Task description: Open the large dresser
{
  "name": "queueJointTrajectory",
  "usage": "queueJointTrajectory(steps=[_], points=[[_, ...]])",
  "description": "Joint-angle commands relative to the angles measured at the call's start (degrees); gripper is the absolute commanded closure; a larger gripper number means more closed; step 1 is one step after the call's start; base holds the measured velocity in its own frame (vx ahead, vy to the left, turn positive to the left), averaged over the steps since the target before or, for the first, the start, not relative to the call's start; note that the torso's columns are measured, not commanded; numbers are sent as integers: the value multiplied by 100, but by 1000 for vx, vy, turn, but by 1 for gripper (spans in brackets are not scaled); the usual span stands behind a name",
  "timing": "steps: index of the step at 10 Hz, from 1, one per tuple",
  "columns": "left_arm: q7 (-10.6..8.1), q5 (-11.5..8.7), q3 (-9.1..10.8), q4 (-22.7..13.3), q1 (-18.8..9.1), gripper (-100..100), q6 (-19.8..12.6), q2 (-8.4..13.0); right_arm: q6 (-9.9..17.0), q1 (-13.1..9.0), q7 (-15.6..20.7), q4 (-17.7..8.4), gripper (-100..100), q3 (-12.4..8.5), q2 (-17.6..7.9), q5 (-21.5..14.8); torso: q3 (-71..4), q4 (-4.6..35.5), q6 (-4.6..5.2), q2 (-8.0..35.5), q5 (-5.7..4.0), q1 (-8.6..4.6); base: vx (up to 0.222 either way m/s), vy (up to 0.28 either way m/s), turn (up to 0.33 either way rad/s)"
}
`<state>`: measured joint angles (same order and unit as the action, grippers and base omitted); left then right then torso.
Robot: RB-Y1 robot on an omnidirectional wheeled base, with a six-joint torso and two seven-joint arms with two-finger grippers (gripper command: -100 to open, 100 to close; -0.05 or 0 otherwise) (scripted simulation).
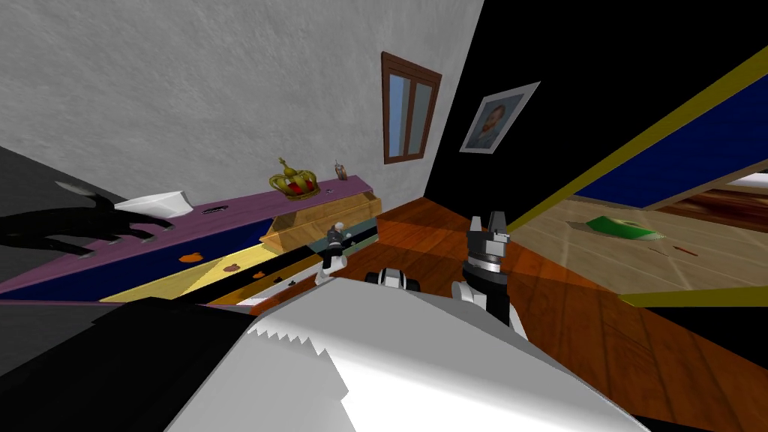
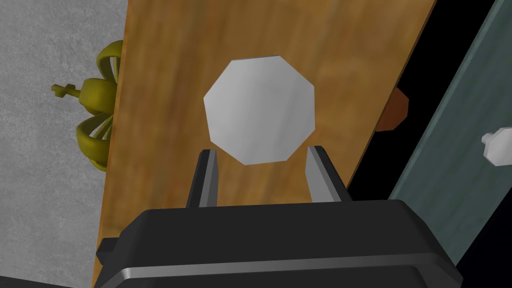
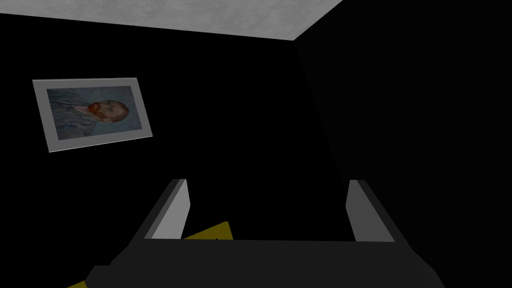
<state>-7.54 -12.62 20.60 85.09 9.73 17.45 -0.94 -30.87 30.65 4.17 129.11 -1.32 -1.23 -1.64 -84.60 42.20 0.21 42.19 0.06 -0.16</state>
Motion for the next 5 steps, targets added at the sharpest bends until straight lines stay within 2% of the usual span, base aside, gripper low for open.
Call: queueJointTrajectory(steps=[1,2,3,5], points=[[10,19,-75,36,34,100,-15,-49,0,0,0,0,0,0,0,0,-1,-2,8,-4,2,-9,-185,-146,15],[14,26,-97,57,45,100,-17,-66,0,-1,0,0,0,1,0,0,0,0,14,-2,2,-5,-172,-144,-5],[9,14,-40,7,26,100,18,-21,0,-1,0,0,0,1,0,0,-7,0,16,-15,2,-2,-79,-69,14],[15,28,-91,48,69,100,-4,-65,0,1,0,0,0,0,0,0,-15,-1,-2,-18,-2,12,-128,-95,10]])
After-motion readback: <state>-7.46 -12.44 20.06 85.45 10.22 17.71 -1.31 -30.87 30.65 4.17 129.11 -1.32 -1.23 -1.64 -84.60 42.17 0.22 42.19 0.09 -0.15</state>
